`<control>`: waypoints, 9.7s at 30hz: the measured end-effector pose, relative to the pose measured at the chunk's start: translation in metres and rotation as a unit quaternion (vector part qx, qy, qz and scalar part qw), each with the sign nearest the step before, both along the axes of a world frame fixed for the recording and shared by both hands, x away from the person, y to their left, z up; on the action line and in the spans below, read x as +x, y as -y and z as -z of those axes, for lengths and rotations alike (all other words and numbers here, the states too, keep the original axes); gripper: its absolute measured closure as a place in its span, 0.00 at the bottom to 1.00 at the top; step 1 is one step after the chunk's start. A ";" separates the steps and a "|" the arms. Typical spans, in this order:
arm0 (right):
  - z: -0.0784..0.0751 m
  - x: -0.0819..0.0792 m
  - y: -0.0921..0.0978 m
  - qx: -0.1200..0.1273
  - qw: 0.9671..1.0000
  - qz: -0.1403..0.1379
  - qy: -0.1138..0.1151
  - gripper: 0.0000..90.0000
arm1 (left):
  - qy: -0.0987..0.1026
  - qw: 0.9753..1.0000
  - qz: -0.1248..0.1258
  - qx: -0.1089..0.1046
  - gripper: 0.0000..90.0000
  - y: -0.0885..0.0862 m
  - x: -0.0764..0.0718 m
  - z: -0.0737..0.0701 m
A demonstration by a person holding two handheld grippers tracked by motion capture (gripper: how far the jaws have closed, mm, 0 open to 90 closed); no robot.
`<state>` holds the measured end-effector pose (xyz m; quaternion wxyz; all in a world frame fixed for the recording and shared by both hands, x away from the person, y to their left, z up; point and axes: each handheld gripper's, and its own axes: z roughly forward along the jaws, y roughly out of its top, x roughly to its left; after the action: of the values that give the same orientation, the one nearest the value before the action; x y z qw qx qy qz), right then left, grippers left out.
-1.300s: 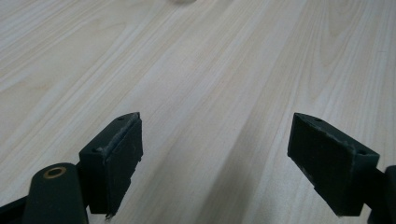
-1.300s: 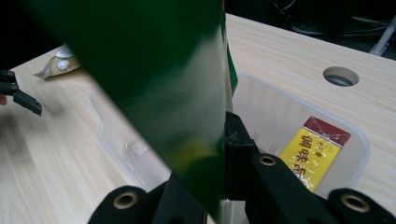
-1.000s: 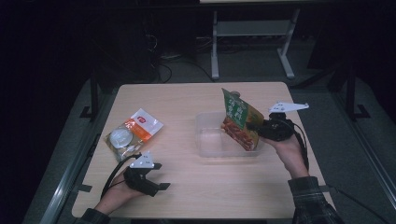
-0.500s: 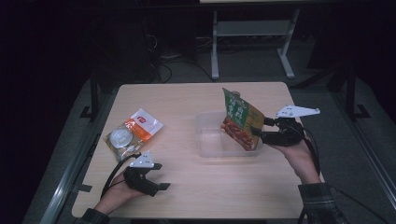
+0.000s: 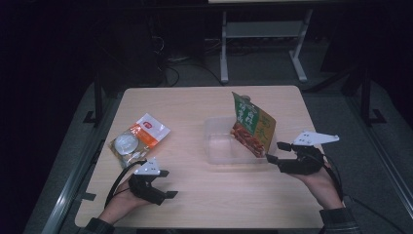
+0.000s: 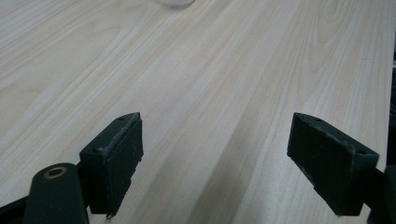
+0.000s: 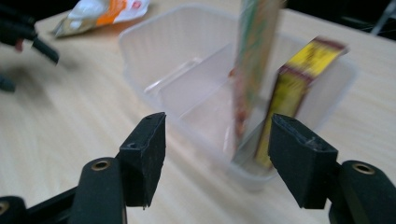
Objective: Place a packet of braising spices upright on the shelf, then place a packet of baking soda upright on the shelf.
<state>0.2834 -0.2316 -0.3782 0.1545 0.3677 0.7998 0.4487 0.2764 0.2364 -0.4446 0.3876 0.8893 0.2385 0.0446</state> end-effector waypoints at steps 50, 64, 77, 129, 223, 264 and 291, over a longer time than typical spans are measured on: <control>0.071 -0.031 -0.089 -0.065 0.978 -0.181 -0.079 0.39 | 0.067 0.974 -0.217 0.007 0.39 -0.090 0.082 -0.044; 0.072 -0.029 -0.087 -0.060 0.979 -0.175 -0.084 0.40 | 0.055 0.941 -0.331 0.042 0.93 -0.140 0.139 -0.035; 0.072 -0.029 -0.085 -0.057 0.979 -0.176 -0.087 0.40 | 0.023 0.932 -0.352 0.080 1.00 -0.157 0.158 -0.004; 0.069 -0.032 -0.085 -0.064 0.978 -0.181 -0.080 0.40 | -0.033 0.985 -0.171 0.009 1.00 -0.062 0.032 -0.002; 0.070 -0.030 -0.086 -0.036 0.978 -0.185 -0.091 0.42 | -0.014 0.993 -0.031 -0.117 1.00 -0.020 0.035 -0.041; 0.040 0.008 -0.158 0.132 0.964 -0.228 -0.027 0.86 | 0.037 0.979 -0.010 -0.201 1.00 0.014 0.019 -0.075; 0.026 0.007 -0.158 0.145 0.947 -0.284 -0.026 1.00 | 0.042 0.982 -0.019 -0.183 0.93 0.015 0.019 -0.067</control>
<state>0.2907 -0.0738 -0.4045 -0.0551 0.1550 0.8010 0.5756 0.2958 0.2215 -0.3777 0.5523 0.7962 0.2429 0.0449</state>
